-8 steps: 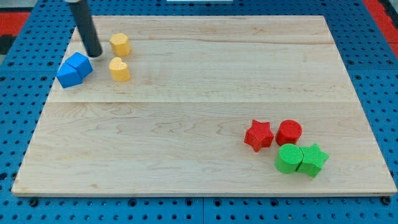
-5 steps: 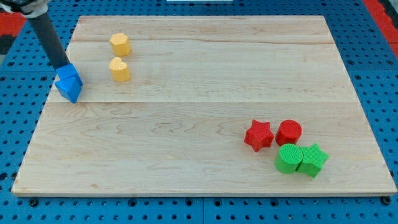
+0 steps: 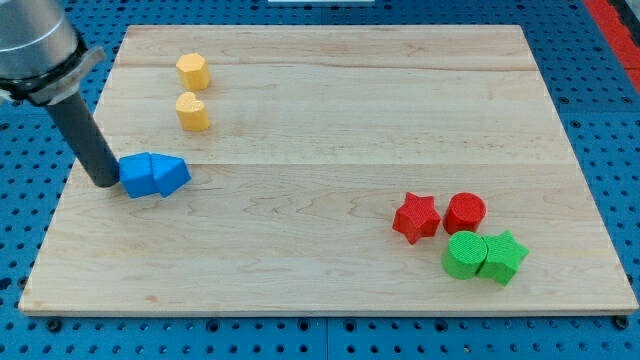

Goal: Push the blue cube and blue triangle towards the bottom center of the board

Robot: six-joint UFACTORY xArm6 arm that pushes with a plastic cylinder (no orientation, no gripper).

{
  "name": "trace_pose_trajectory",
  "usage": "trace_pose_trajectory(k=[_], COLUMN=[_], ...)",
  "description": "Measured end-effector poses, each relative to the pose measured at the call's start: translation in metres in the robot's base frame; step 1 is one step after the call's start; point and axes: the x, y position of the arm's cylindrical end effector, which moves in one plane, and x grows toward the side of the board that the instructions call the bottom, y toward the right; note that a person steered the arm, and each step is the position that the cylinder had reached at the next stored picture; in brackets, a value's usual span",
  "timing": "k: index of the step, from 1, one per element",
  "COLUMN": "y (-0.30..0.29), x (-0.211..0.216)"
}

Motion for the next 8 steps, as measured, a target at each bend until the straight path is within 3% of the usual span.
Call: trace_pose_trajectory(k=[3, 5, 8], y=[0.033, 0.107, 0.169], x=[-0.021, -0.009, -0.003])
